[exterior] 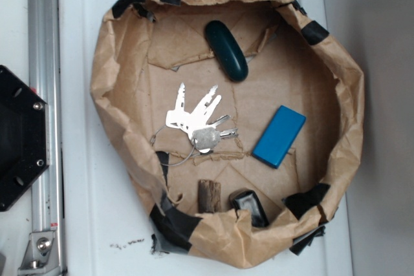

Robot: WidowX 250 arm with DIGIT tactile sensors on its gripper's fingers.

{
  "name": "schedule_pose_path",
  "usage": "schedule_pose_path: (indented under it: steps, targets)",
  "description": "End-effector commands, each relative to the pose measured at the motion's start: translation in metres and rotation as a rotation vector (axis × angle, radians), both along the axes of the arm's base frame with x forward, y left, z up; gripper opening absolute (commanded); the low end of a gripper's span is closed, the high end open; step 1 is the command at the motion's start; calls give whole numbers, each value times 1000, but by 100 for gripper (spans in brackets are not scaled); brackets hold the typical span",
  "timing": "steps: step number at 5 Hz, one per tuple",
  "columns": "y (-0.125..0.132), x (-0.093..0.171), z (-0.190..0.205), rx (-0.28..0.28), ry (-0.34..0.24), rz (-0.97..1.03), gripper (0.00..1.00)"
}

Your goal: Grab the plastic pickle.

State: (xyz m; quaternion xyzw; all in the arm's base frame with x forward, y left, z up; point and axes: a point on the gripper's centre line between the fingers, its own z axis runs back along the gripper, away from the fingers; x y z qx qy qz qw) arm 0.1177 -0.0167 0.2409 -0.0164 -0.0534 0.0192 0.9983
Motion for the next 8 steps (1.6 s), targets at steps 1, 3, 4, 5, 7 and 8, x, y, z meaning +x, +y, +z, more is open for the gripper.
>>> schedule_pose_path:
  steps: [1, 3, 4, 5, 7, 8]
  targets:
    - [0, 0, 0, 0, 0, 0, 100]
    - [24, 105, -29, 64, -324, -351, 100]
    - [11, 153, -68, 134, -296, -609, 100]
    - [17, 181, -120, 113, -198, -747, 100]
    - [40, 183, -165, 234, -68, -859, 100]
    - [65, 168, -150, 308, -78, -872, 100]
